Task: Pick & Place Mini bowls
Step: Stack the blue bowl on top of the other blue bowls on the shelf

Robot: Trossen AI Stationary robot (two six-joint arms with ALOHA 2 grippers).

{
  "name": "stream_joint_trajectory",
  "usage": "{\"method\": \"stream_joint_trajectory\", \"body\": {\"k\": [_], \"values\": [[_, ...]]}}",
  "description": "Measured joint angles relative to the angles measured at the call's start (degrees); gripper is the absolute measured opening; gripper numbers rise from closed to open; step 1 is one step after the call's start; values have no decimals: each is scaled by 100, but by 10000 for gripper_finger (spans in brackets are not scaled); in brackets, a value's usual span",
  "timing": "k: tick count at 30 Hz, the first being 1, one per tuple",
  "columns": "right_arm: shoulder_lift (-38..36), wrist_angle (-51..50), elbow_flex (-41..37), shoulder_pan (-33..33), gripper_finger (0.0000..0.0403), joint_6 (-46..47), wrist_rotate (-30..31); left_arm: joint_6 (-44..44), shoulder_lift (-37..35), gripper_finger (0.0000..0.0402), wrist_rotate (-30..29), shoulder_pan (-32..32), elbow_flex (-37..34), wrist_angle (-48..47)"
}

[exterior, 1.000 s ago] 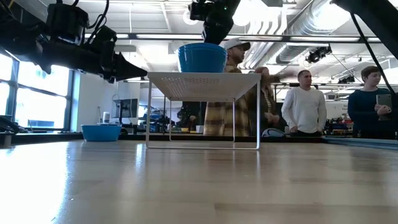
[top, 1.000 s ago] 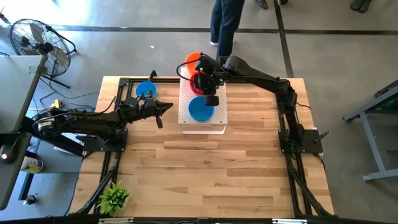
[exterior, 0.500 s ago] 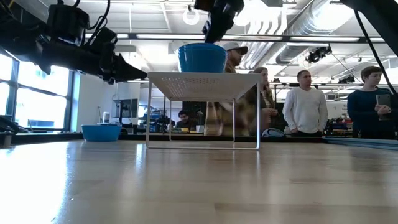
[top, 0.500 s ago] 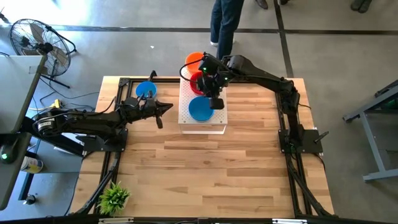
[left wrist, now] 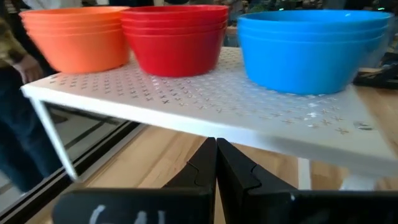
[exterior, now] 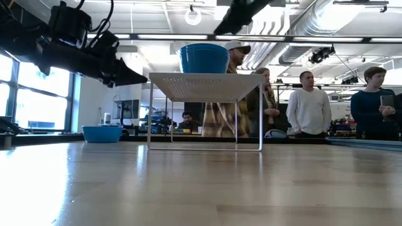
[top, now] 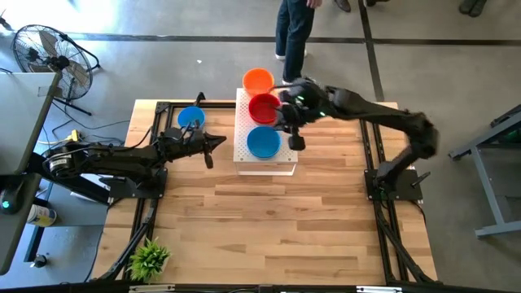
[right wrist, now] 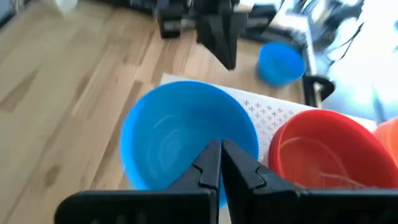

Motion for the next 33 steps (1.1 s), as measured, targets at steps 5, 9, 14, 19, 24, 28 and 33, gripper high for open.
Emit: {"method": "stream_joint_trajectory", "body": {"k": [5,9,14,19,24,28,33], "values": [[-1477,1710,-2092,0,1,482,38,-241,-2,1,-584,0,84,-197],[-2535,2800,-3529,28,1,856,271,-244,-267,1,-1021,0,496,-1262],[-3599,3839,-4865,26,1,1178,345,-265,-467,1,-1657,196,1366,-3412],[-4325,4277,-5589,26,2,1309,348,-584,-465,1,-1444,1050,2346,-5541],[-4655,4283,-5806,24,1,1321,348,-739,-88,1,-487,2009,2936,-6708],[-4691,4238,-5828,26,1,1287,348,-908,234,8,-220,2474,3100,-7158],[-4691,4234,-5830,24,2,1214,348,-789,751,72,-51,2547,3106,-7390]]}}
